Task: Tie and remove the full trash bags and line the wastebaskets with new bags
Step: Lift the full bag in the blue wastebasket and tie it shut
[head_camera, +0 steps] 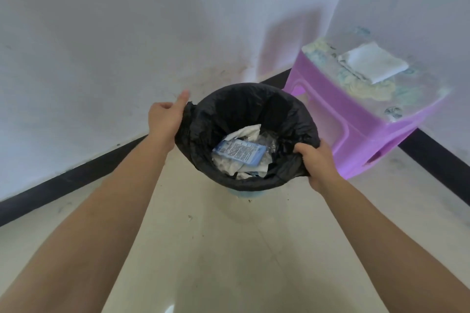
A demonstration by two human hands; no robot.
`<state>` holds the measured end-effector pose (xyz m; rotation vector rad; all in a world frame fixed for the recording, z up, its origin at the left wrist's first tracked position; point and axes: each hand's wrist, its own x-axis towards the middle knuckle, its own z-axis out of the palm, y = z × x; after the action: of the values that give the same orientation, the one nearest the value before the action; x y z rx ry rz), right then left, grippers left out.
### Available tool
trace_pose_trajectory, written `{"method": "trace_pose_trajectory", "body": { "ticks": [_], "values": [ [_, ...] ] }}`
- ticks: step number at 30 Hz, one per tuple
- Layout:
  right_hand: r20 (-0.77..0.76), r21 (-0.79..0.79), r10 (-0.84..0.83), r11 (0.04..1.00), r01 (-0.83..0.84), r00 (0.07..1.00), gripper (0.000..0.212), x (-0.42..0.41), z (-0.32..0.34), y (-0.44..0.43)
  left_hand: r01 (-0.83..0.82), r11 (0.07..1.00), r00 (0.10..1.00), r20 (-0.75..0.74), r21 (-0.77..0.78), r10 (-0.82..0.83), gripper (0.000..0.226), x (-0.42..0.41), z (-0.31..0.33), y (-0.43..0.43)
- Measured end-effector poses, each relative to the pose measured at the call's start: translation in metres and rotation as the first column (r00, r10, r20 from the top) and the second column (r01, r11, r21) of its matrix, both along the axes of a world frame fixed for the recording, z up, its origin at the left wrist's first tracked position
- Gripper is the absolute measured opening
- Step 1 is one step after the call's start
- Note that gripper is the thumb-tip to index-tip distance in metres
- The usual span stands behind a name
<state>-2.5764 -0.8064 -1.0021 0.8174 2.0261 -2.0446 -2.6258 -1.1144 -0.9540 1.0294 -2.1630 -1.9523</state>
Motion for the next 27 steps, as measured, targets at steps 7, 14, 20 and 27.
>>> {"method": "trace_pose_trajectory", "body": {
  "ticks": [7, 14, 20, 27],
  "values": [
    [-0.014, 0.146, 0.053, 0.988, -0.051, 0.998, 0.021, 0.011, 0.013, -0.01, 0.191, 0.812, 0.954, -0.089, -0.552, -0.285, 0.013, 0.017, 0.021, 0.026],
    [0.007, 0.304, 0.154, 0.941, -0.149, 0.988, 0.021, 0.001, 0.015, -0.025, 0.559, 0.748, 0.666, -0.344, -0.358, -0.662, 0.01, 0.041, 0.062, 0.119],
    [0.334, 0.562, 0.404, 0.64, -0.524, 0.852, 0.061, -0.002, 0.047, 0.011, 0.447, 0.876, 0.818, -0.314, -0.178, -0.481, 0.03, 0.032, 0.083, 0.081],
    [-0.107, 0.874, 0.167, 0.485, 0.013, 0.98, 0.043, -0.036, 0.115, 0.039, -0.132, 0.987, 0.943, -0.294, 0.092, 0.153, 0.04, 0.03, 0.079, 0.032]
  ]
}}
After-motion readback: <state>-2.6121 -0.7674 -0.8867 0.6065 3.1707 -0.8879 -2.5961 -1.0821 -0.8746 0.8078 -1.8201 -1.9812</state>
